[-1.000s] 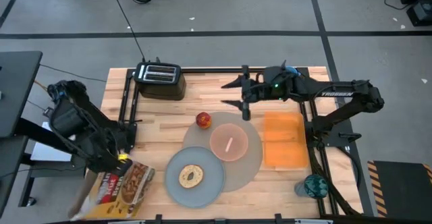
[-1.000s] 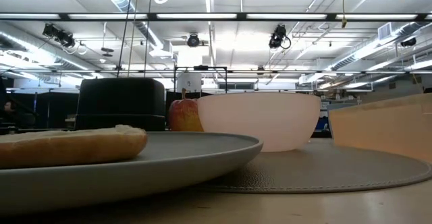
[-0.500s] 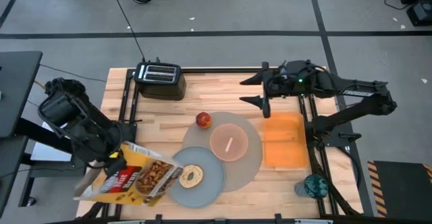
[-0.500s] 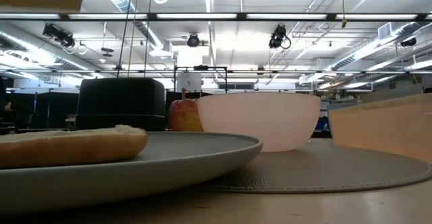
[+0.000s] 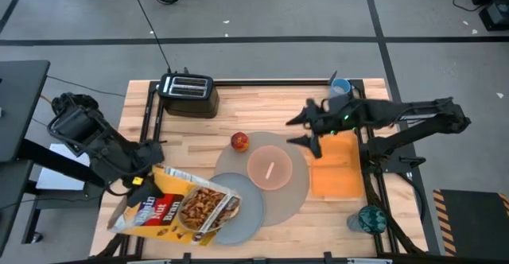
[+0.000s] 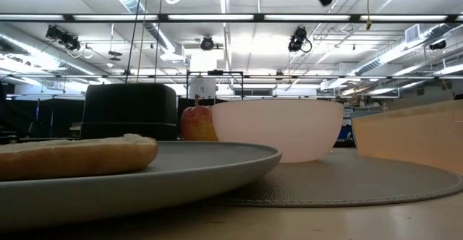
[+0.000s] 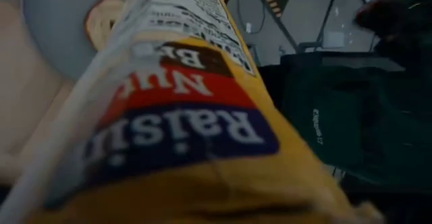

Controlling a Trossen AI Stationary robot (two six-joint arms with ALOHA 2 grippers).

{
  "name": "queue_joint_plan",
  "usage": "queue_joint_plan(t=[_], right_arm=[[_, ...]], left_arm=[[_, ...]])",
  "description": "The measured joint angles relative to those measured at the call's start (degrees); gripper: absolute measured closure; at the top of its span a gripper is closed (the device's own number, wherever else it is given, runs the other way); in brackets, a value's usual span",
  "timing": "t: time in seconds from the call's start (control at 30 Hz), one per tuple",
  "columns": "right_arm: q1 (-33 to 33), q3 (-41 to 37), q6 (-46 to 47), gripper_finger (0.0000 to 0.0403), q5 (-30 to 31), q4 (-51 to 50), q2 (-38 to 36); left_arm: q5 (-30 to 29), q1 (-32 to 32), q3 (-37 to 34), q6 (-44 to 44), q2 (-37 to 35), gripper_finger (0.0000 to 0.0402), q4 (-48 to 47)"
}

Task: Arrange a breakfast setting
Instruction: Pour the cereal from the yellow cereal box into the light orange bowl

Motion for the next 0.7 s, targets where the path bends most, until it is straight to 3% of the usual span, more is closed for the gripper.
queue_joint_plan(t=[0.3,0.57,0.7], right_arm=[[5.14,-13.75,3.56,0.0082,-5.38,26.59,6.44],[6.73,-15.07,1.53,0.0068,-5.94,33.64,14.21],[6.7,-15.07,4.68,0.0068,-10.69,38.63,18.03]], left_arm=[[0.0,4.57,-0.02,8.13,0.13,0.0399,5.17],[-0.02,7.76,-0.02,14.52,0.38,0.0399,11.73],[-0.01,8.58,-0.02,15.86,0.36,0.0399,12.27]])
